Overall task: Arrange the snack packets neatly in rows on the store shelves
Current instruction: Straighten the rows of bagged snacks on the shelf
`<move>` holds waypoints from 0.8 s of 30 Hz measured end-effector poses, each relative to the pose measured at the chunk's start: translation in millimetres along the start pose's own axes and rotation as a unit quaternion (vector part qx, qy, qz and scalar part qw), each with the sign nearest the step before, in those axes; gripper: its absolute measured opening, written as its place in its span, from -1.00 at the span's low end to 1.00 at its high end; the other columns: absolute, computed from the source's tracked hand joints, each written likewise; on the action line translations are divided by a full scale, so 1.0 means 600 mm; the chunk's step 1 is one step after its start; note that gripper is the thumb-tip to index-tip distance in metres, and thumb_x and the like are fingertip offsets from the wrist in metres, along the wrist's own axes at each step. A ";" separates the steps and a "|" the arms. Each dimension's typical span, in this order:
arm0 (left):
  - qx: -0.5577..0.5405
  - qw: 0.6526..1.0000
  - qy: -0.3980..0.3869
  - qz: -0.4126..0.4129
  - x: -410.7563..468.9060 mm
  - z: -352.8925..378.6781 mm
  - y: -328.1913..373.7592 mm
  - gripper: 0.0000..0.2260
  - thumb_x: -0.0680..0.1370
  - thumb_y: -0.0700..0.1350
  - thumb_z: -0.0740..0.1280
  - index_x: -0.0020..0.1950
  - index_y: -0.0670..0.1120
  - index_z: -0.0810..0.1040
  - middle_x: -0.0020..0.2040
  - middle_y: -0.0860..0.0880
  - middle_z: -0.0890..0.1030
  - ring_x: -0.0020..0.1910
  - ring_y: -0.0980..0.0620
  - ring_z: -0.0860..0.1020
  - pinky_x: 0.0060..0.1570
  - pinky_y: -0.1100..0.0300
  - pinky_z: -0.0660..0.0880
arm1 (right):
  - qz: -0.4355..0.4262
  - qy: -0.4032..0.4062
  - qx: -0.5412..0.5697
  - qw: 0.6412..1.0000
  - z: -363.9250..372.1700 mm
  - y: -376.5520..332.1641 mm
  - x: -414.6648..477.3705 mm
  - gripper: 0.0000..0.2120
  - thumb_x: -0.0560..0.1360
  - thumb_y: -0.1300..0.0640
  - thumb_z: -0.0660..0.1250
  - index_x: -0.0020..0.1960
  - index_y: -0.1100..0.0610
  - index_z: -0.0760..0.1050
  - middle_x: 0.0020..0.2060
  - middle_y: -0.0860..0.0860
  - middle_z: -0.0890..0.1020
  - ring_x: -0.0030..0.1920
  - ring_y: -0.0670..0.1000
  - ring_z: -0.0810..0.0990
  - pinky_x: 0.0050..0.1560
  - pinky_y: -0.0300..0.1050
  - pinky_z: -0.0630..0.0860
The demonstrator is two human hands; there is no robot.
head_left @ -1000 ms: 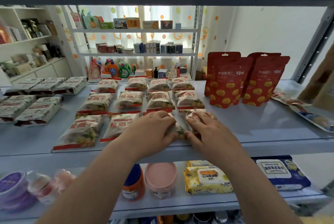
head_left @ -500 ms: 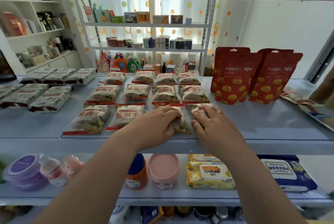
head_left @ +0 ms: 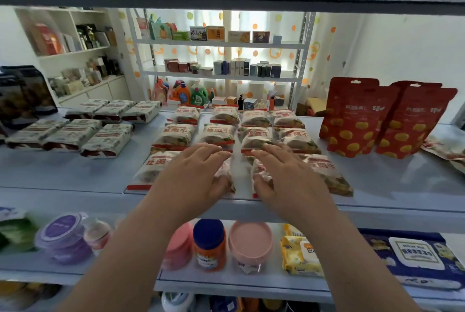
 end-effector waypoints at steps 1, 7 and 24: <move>0.004 1.000 0.003 -0.006 -0.009 -0.008 -0.016 -0.56 0.54 0.10 0.23 0.40 0.05 0.44 0.36 0.03 0.49 0.36 0.02 0.39 0.31 0.04 0.36 | -0.011 0.000 0.006 1.000 0.005 -0.023 0.009 -0.50 0.52 -0.10 0.26 0.45 -0.11 0.34 0.44 -0.03 0.42 0.45 0.08 0.32 0.37 0.03 0.32; 0.000 0.997 0.032 -0.070 -0.076 -0.059 -0.163 -0.59 0.49 0.04 0.26 0.31 -0.02 0.53 0.27 -0.02 0.56 0.25 -0.05 0.47 0.22 0.02 0.42 | -0.073 0.001 0.019 0.997 0.049 -0.180 0.069 -0.55 0.54 -0.09 0.24 0.42 -0.10 0.37 0.39 -0.07 0.46 0.40 0.02 0.37 0.33 -0.04 0.36; -0.014 0.996 0.007 -0.085 -0.192 -0.099 -0.581 -0.58 0.53 0.05 0.29 0.37 -0.03 0.47 0.29 -0.02 0.51 0.28 -0.04 0.42 0.24 0.05 0.38 | -0.063 -0.004 0.058 0.996 0.202 -0.542 0.232 -0.53 0.51 -0.05 0.27 0.41 -0.01 0.40 0.35 -0.02 0.46 0.39 0.03 0.33 0.37 -0.08 0.28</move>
Point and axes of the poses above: each hand's wrist, its own x-axis towards the middle knuckle, its own z-axis out of the palm, y = z × x, the point moved 8 cm from there along x, towards the middle knuckle
